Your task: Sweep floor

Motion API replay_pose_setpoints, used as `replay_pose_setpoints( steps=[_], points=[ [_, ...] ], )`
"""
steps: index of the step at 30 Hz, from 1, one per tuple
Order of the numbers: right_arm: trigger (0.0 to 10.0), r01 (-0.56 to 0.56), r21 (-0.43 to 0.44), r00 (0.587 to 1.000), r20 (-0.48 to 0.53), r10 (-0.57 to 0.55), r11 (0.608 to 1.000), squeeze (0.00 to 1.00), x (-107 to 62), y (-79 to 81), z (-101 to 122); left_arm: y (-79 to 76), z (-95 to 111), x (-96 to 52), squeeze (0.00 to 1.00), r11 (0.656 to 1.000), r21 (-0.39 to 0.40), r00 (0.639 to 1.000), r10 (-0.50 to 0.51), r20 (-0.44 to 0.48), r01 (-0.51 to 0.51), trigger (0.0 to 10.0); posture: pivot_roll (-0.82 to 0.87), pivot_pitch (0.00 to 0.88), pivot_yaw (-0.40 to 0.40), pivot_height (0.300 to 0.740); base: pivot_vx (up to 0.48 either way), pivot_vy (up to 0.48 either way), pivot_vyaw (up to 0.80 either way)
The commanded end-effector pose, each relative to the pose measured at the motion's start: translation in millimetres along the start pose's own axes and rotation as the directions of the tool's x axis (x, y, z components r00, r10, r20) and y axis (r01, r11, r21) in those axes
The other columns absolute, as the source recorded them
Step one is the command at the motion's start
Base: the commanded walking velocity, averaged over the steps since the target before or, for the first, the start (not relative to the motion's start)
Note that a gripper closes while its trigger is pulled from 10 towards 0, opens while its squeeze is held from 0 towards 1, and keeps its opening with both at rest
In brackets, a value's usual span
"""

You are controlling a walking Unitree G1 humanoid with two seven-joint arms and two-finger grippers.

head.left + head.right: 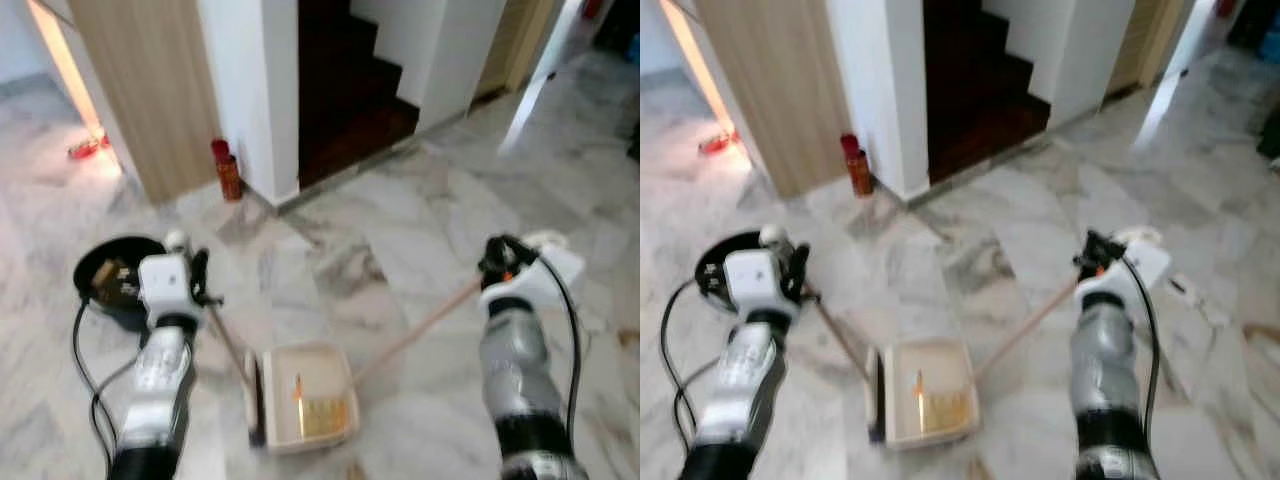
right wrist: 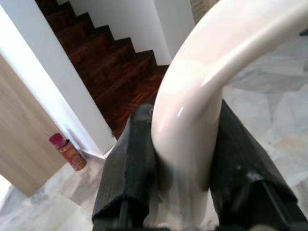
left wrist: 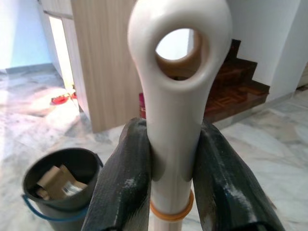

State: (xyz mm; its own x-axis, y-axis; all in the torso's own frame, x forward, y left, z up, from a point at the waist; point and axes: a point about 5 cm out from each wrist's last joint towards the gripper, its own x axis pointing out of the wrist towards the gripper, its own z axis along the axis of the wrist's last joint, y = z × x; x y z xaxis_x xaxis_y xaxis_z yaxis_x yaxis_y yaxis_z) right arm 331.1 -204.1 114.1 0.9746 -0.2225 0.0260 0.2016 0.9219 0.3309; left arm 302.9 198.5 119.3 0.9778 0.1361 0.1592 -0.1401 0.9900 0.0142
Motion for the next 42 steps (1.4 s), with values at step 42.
replay_pose_setpoints(
  steps=[42],
  points=[
    [10.0, 0.000, 0.051, 0.999, 0.045, -0.003, 0.999, 0.00, 2.2, 2.7, 9.4, -2.1, 11.9, 2.7, 0.00, 1.000, 0.016, 0.999, -0.017, 0.049, 0.016, 10.0, -0.01, 0.000, 0.002, 0.740, 0.000, 0.367, 0.00]
  ],
)
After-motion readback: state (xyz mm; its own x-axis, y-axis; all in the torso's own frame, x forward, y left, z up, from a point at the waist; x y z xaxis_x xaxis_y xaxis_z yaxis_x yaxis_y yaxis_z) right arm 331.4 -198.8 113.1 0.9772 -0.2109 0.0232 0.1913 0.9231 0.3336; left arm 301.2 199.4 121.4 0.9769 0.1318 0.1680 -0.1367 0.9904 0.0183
